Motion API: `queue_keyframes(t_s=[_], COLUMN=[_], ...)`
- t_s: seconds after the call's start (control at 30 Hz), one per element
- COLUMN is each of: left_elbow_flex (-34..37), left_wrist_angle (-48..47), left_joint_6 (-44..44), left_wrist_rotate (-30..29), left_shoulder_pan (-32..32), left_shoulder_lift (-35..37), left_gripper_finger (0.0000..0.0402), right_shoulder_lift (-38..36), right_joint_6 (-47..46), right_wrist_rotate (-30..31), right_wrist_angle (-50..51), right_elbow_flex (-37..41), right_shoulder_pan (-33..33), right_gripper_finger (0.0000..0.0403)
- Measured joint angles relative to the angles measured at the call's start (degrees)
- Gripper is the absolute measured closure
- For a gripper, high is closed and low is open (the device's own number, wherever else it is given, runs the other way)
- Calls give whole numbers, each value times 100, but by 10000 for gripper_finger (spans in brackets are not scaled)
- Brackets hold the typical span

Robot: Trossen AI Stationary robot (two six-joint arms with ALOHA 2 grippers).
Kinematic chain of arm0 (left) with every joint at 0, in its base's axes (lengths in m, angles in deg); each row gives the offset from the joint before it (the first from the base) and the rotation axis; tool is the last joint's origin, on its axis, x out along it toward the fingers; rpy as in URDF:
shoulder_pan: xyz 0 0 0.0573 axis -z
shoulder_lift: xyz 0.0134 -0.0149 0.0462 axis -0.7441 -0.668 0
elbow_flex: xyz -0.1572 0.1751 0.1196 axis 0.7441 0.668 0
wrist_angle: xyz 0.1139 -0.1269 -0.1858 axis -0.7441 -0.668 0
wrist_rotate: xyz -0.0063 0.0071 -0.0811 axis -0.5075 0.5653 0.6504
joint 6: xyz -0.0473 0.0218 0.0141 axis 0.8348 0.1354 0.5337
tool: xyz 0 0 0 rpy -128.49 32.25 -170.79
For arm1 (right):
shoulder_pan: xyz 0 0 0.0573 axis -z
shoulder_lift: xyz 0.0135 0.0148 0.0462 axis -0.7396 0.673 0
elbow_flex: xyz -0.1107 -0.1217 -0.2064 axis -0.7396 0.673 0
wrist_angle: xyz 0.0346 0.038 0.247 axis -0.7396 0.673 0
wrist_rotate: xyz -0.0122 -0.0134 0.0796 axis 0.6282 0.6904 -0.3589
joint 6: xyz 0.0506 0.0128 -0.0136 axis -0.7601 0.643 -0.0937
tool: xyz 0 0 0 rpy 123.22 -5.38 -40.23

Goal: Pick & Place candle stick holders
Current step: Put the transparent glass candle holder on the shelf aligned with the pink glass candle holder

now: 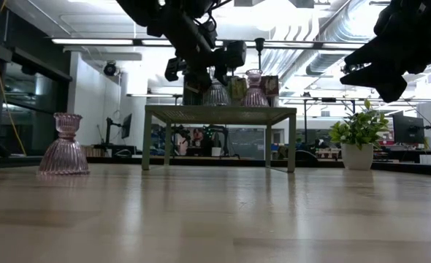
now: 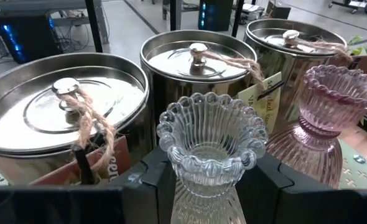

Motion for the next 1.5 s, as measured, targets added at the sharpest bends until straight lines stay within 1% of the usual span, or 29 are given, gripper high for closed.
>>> queue_keyframes(t_s=[0.7, 0.87, 1.17, 1.5], left_elbow_flex=[2, 2, 2, 2], left_wrist_angle=[-41, -43, -41, -17], left_joint_6=[-40, -235, -246, -251], left_wrist_rotate=[-28, -56, -52, 95], left_shoulder_pan=[0, 0, 0, 0], left_shoulder_lift=[0, 0, 0, 0], left_gripper_finger=[272, 272, 272, 272], right_shoulder_lift=[0, -1, -1, -1], right_joint_6=[0, 1, 1, -1], right_wrist_rotate=[0, -2, 0, -2], right_wrist_angle=[0, 0, 0, 0], right_elbow_flex=[0, 0, 0, 0], right_shoulder_pan=[1, 0, 2, 2], right_gripper_finger=[197, 197, 197, 197])
